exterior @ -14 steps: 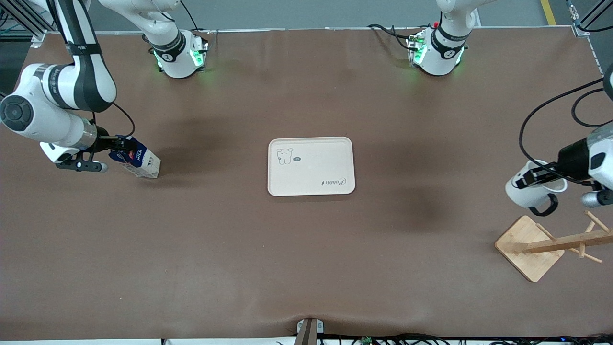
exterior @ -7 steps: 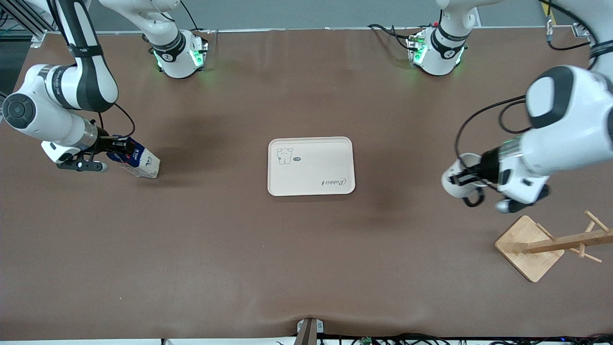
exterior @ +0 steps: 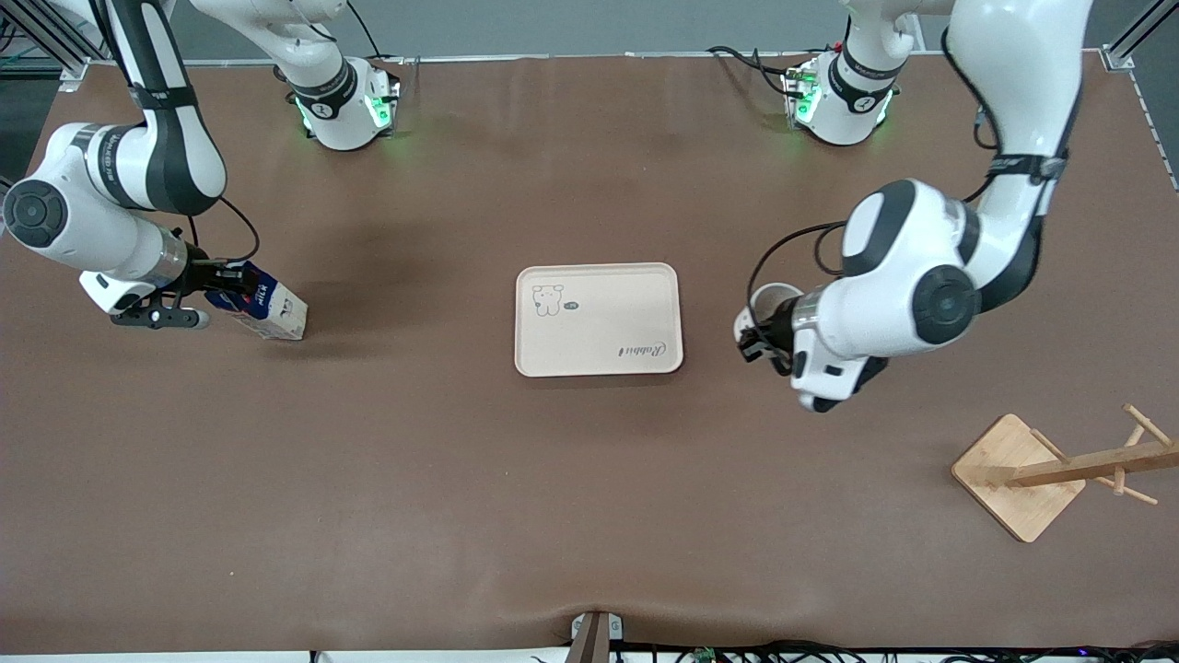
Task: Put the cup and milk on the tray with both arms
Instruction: 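Lift the mug off the stand with the left gripper toward the tray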
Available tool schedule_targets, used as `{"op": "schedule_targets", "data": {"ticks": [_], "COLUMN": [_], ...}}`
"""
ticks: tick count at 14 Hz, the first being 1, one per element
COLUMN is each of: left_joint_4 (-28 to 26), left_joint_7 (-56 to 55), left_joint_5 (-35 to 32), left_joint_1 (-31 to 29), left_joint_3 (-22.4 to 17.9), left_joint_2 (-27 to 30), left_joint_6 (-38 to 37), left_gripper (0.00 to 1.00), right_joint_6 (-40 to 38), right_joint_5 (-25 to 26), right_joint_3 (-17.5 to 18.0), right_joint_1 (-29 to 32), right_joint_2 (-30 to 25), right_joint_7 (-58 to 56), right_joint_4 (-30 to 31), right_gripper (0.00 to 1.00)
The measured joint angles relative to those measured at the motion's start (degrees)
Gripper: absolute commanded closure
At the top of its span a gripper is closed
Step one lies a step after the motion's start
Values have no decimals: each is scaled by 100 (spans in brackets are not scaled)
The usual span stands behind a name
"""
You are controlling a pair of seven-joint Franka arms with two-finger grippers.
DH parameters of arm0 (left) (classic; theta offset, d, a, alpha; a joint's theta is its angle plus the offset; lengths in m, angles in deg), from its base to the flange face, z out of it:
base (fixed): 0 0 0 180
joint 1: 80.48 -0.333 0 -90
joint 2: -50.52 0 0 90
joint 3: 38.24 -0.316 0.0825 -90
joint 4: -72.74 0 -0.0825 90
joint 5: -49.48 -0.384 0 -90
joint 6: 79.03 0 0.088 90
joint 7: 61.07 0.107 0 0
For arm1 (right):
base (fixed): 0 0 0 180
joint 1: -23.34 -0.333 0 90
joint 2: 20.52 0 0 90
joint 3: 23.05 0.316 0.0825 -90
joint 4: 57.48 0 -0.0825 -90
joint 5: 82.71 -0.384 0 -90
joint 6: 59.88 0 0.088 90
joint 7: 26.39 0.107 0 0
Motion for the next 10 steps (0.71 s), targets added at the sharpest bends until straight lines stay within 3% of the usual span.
{"op": "schedule_targets", "data": {"ticks": [4, 10], "left_joint_4": [114, 116], "left_joint_7": [-641, -1597], "left_joint_5": [-11, -19], "left_joint_1": [393, 957], "left_joint_3": [-9, -13], "left_joint_2": [-349, -682], "left_joint_6": [246, 655], "left_gripper": [100, 100], "right_joint_6": [-330, -2060], "right_joint_5": [0, -28], "right_joint_3": [-9, 35], "right_joint_1": [44, 41], "right_joint_2": [-17, 139], "right_joint_7": [1, -84], "right_joint_4": [-520, -1835], "right_gripper": [100, 100]}}
